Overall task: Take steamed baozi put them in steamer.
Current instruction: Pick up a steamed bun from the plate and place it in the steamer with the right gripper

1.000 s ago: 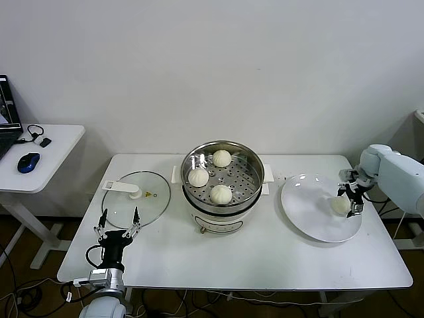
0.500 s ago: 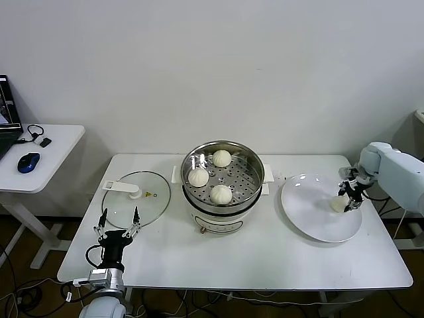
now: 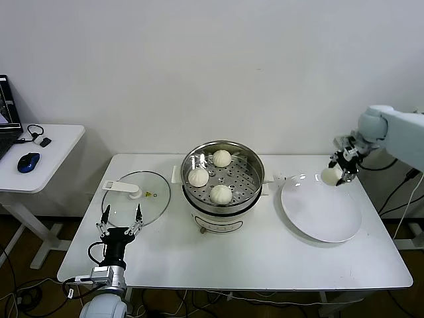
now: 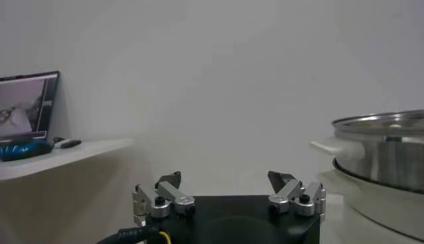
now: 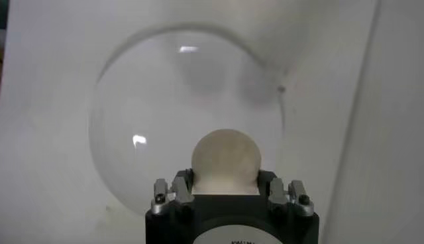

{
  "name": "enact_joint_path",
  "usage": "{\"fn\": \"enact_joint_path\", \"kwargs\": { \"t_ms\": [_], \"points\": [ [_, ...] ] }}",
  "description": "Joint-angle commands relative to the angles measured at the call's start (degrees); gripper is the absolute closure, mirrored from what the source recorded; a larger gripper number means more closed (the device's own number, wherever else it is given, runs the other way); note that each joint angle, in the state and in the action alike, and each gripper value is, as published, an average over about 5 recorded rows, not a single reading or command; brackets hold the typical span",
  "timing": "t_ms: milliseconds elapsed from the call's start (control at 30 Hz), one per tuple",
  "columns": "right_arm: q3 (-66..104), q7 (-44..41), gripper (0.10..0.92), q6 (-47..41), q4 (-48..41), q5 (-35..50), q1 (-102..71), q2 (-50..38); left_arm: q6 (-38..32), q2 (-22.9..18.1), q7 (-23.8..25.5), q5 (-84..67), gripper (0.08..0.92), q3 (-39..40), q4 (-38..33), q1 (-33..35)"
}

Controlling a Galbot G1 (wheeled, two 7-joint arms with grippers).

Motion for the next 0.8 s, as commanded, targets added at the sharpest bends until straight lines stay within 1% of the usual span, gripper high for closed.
{"fn": "enact_joint_path", "kwargs": {
  "t_ms": [33, 167, 367, 533, 800],
  "points": [
    [-18.0, 0.5, 0.399, -7.0, 20.0, 17.1, 27.9, 5.5, 0.0, 0.4, 0.1, -0.5, 0.177, 0.4, 0.2, -0.4],
    [-16.3, 1.8, 0.403, -10.1, 22.1, 22.1, 28.4, 9.5, 0.0, 0.8, 0.0, -1.0, 0.177, 0.6, 0.1, -0.5],
    [-10.1, 4.3, 0.406, -14.0, 21.2, 26.5, 23.8, 15.4, 0.4, 1.0, 0.2, -1.5, 0.177, 0.5, -0.2, -0.7],
    [-6.4, 6.3, 0.404, -16.0, 18.5, 26.6, 17.5, 18.6, 0.9, 0.9, 0.4, -1.8, 0.177, 0.2, -0.4, -1.2],
    [-2.1, 9.4, 0.4, -17.7, 16.5, 22.9, 7.5, 19.4, 1.2, 0.7, 0.6, -1.9, 0.177, 0.1, 0.1, -1.6]
  ]
}}
